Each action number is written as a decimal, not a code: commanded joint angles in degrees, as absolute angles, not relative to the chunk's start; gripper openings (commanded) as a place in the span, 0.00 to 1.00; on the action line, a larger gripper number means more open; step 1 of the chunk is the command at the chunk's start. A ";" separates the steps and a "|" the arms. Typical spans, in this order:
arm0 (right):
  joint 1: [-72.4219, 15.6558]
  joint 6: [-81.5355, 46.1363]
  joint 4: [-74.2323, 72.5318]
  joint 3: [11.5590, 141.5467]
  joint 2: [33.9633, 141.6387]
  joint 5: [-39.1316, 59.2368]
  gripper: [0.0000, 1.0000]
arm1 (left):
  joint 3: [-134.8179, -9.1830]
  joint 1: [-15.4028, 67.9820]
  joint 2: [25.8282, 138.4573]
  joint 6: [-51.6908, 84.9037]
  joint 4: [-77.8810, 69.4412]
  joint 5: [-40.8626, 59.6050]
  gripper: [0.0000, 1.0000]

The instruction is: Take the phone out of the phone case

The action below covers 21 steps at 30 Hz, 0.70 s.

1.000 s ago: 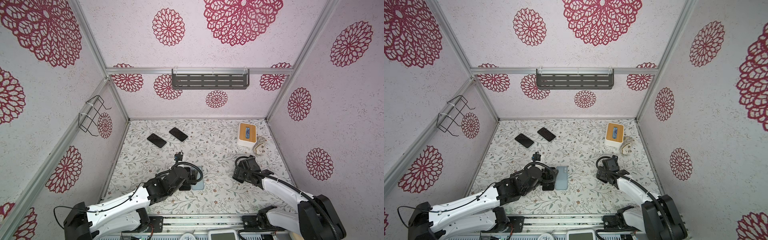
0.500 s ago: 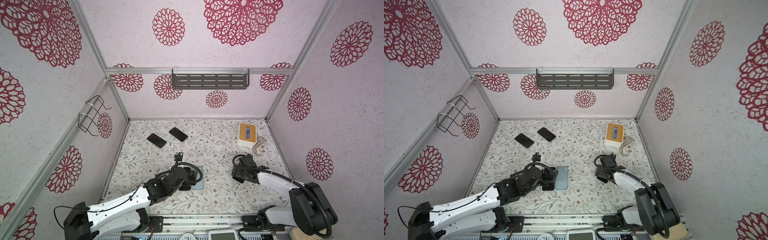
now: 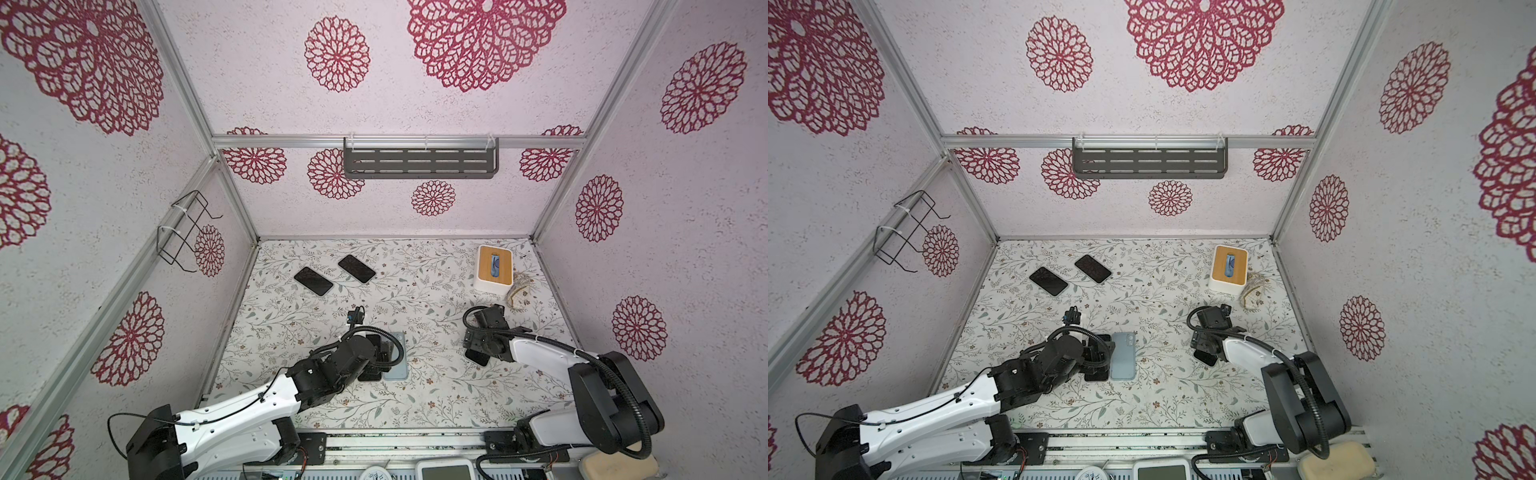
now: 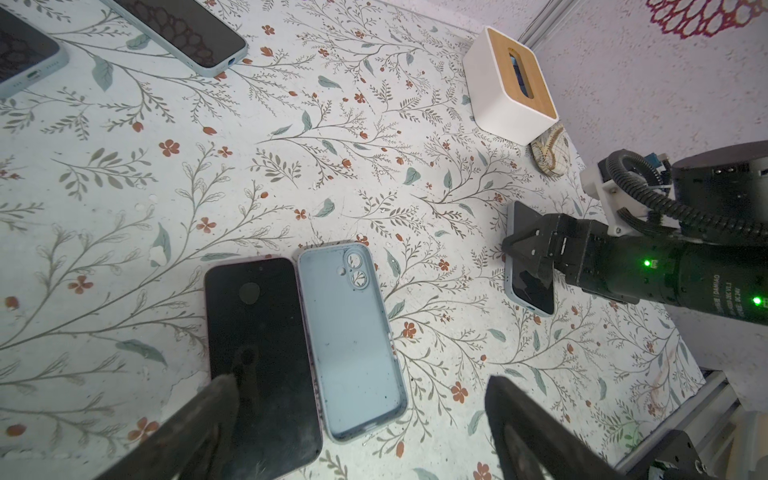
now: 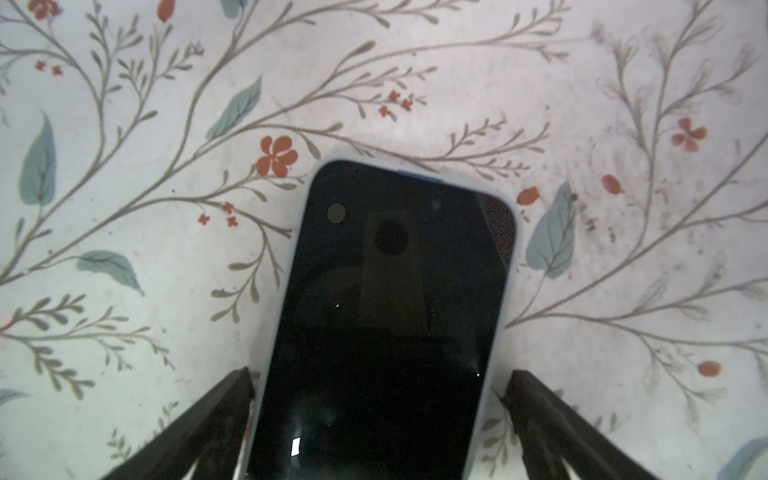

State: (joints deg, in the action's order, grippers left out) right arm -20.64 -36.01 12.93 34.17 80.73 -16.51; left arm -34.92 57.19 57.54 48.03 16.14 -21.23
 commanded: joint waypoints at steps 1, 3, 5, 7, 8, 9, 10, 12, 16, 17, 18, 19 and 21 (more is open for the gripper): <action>-19.61 -35.81 12.93 35.25 82.80 -17.86 0.94 | -34.19 56.03 56.43 47.61 14.95 -21.01 0.97; -18.87 -34.94 12.89 35.33 83.37 -17.45 0.93 | -34.02 56.03 56.34 47.60 14.95 -21.01 0.97; -18.07 -34.34 12.59 35.42 83.98 -16.56 0.91 | -33.56 55.85 56.18 47.68 14.80 -20.88 0.97; -17.63 -33.97 12.28 35.41 84.39 -15.84 0.88 | -33.23 55.65 56.22 47.85 14.51 -20.68 0.97; -17.49 -33.85 11.90 35.43 84.59 -15.48 0.88 | -33.07 55.64 56.33 47.98 14.26 -20.65 0.97; -17.39 -33.85 11.62 35.42 84.68 -15.32 0.87 | -33.02 55.61 56.34 48.04 14.15 -20.53 0.97; -17.40 -33.99 11.17 35.30 84.64 -14.58 0.86 | -32.75 55.54 56.42 48.11 14.05 -20.44 0.97; -17.38 -34.06 10.99 35.26 84.34 -13.70 0.84 | -32.61 55.56 56.51 48.38 13.97 -20.26 0.97; -17.40 -33.94 10.42 34.29 82.55 -11.72 0.76 | -32.52 55.54 56.43 48.52 13.91 -20.17 0.97; -17.40 -33.93 10.38 34.17 82.36 -11.61 0.76 | -32.44 55.55 56.43 48.52 13.86 -20.21 0.97; -17.39 -33.89 10.26 33.94 81.84 -11.42 0.75 | -32.43 55.55 56.43 48.61 13.68 -20.20 0.97; -17.39 -33.86 10.05 33.61 81.17 -11.09 0.75 | -32.35 55.55 56.43 48.67 13.60 -20.21 0.97; -17.40 -33.69 9.78 33.24 80.20 -10.19 0.74 | -32.34 55.55 56.58 48.67 13.27 -20.06 0.97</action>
